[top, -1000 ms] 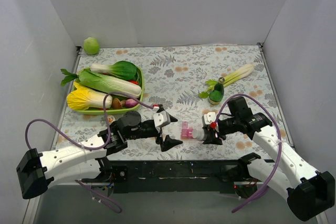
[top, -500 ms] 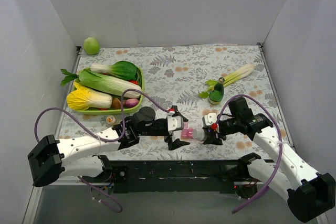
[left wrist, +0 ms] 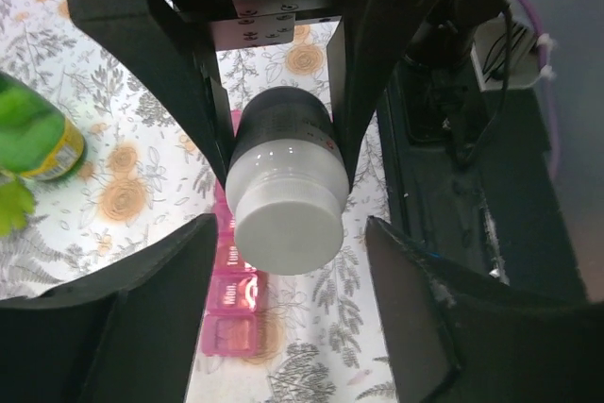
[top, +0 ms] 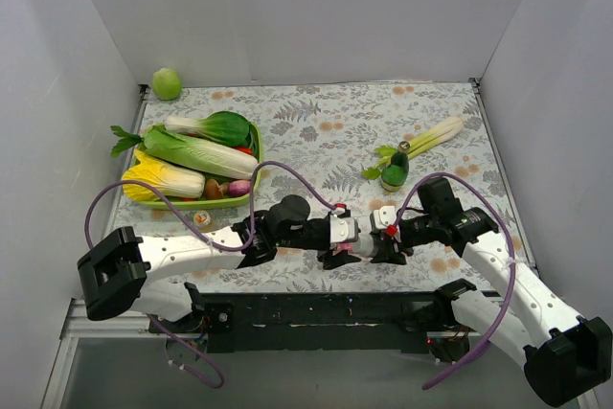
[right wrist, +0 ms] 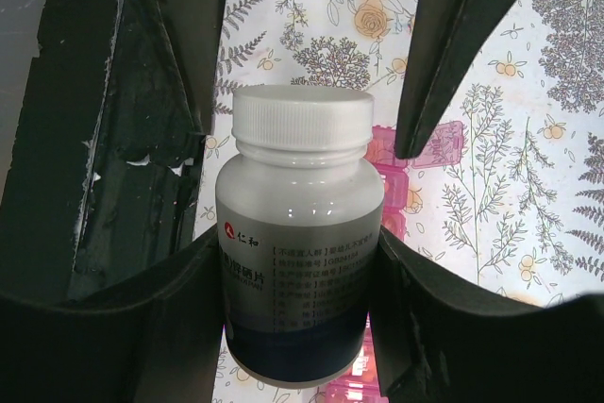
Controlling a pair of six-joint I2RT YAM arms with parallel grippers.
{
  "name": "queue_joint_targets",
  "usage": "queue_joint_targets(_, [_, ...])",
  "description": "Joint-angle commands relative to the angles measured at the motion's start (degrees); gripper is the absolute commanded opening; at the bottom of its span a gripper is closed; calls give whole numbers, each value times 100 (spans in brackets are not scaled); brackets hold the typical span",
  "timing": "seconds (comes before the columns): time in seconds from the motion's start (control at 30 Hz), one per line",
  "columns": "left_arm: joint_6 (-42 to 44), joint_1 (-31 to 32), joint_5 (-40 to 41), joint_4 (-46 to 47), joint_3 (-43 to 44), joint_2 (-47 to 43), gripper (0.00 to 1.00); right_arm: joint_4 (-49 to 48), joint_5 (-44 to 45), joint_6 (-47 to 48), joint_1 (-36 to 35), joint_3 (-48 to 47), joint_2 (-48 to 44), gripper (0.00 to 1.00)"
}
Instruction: Sort the pills into containers
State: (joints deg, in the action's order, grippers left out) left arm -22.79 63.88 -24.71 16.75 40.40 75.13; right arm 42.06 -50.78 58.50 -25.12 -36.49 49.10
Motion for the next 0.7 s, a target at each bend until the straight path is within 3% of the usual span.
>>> queue_joint_targets(0.0, [-181, 37, 195, 100, 337, 63, 51, 4, -195, 21, 34, 72, -94, 4])
queue_joint_targets(0.07, [-384, 28, 186, 74, 354, 37, 30, 4, -177, 21, 34, 72, -103, 4])
queue_joint_targets(0.2, [-1375, 2, 54, -268, 425, -34, 14, -119, -20, -110, 34, 107, -129, 4])
queue_joint_targets(0.27, [-2533, -77, 150, -392, 398, -60, 0, -207, 94, -242, 34, 125, -146, 4])
queue_joint_targets(0.4, [-4914, -165, 238, -506, 258, -34, 0, -330, 314, -365, 43, 133, -155, 3])
queue_joint_targets(0.53, [-7437, -209, 352, -1337, 477, 45, 0, -383, 385, -409, 43, 133, -129, 3])
queue_joint_targets(0.57, [-8417, -235, 370, -1533, 512, 80, 0, -409, 394, -436, 34, 142, -112, 3])
queue_joint_targets(0.67, [-9495, -297, 28, -1491, 425, 89, 0, -453, 429, -445, 43, 133, -76, 3])
